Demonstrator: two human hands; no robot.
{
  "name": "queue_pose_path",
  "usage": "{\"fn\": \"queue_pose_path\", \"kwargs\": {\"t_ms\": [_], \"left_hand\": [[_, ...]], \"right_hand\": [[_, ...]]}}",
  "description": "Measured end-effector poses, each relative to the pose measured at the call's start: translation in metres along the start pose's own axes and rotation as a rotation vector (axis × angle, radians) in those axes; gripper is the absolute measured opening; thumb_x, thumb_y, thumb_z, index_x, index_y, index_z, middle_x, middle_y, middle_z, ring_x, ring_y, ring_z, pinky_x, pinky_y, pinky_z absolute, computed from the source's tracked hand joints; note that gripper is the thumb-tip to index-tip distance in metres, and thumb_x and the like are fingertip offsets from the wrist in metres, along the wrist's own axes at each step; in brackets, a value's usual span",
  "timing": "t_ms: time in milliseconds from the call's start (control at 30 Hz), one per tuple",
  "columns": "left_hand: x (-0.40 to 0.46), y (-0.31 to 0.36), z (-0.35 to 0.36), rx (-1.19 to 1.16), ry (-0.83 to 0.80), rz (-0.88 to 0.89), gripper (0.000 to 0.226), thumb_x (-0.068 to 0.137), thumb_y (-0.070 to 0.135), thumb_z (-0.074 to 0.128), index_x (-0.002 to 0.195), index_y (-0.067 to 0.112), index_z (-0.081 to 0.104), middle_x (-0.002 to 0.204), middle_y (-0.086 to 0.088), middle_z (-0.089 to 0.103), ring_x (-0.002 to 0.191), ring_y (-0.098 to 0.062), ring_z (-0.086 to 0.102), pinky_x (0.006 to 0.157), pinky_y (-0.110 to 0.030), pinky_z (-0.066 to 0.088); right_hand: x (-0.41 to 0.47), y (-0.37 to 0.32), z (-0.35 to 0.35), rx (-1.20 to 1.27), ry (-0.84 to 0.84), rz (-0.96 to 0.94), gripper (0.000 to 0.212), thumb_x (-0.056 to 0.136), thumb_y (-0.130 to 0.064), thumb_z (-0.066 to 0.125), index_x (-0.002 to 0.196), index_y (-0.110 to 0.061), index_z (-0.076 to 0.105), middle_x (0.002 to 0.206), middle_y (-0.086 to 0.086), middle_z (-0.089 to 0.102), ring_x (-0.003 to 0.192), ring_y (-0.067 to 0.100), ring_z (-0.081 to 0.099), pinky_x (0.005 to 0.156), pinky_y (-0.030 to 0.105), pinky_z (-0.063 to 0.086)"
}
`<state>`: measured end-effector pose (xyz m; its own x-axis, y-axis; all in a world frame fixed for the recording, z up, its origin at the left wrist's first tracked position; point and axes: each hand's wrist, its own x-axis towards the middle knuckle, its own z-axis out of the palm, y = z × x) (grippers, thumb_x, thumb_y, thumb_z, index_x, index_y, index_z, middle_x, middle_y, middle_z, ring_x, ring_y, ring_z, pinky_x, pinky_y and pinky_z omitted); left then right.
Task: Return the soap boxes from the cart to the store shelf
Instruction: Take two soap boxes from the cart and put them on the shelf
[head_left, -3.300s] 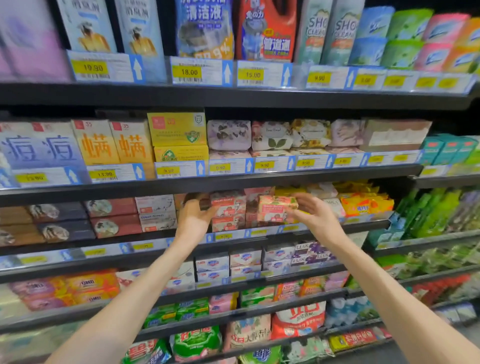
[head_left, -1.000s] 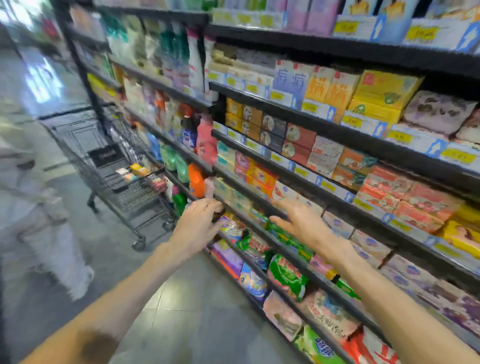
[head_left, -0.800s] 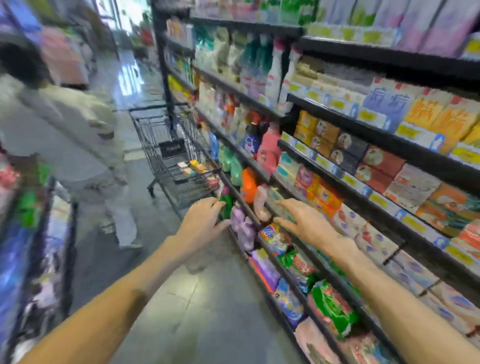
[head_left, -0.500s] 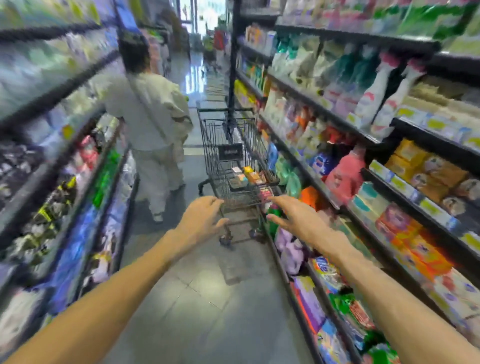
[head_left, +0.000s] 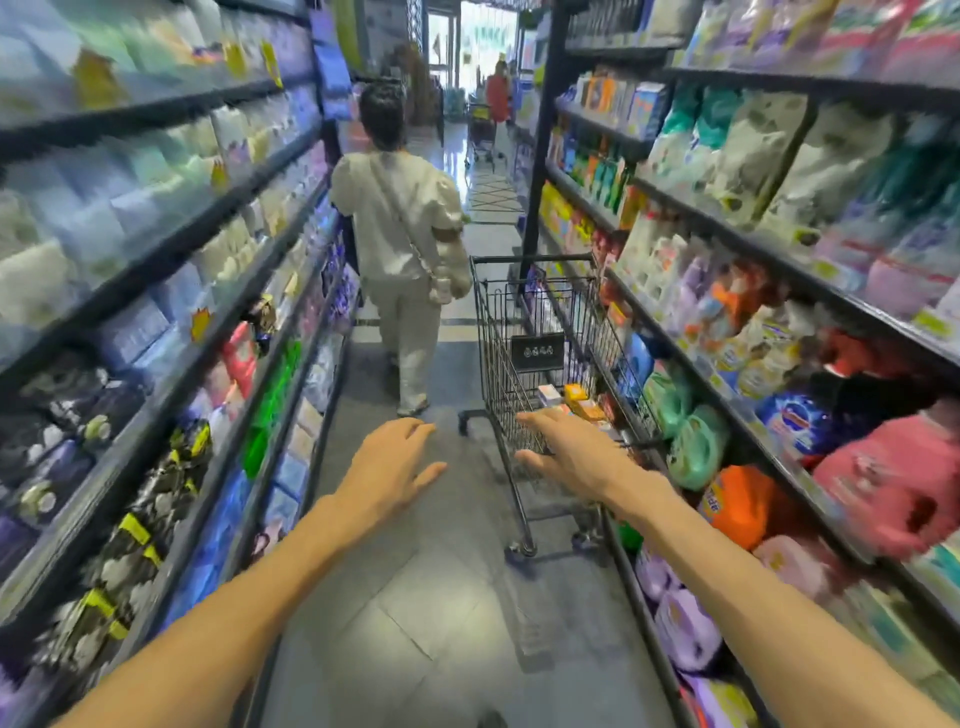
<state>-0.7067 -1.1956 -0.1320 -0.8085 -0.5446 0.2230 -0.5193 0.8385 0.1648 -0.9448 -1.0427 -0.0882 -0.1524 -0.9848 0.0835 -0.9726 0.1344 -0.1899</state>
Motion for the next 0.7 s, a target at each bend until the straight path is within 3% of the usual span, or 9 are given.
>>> {"fn": "queue_pose_path", "kwargs": {"t_ms": [467,700], "left_hand": [[0.283,-0.156,0.042,-0.033,0.003,-0.066,0.061,0.094,0.057,0.053,0.135,0.011,0.058,0.129,-0.011,0.062,0.117,-0.032,0.061,0.092,-0.044,0.052],[0.423,-0.223,0.067,-0.065,-0.018,0.008,0.058,0.098,0.052,0.055,0.144,0.016,0.051,0.141,-0.006,0.056,0.127,-0.027,0.054,0.103,-0.041,0.047]], "right_hand": [[0.333,0.108,0.003,-0.048,-0.055,-0.023,0.064,0.096,-0.051,0.054,0.151,-0.023,0.034,0.146,0.004,0.048,0.128,0.026,0.051,0.103,0.044,0.046],[0.448,0.173,0.03,-0.056,-0.041,0.053,0.064,0.094,-0.057,0.051,0.148,-0.026,0.036,0.142,0.001,0.052,0.123,0.024,0.055,0.099,0.044,0.05]]}}
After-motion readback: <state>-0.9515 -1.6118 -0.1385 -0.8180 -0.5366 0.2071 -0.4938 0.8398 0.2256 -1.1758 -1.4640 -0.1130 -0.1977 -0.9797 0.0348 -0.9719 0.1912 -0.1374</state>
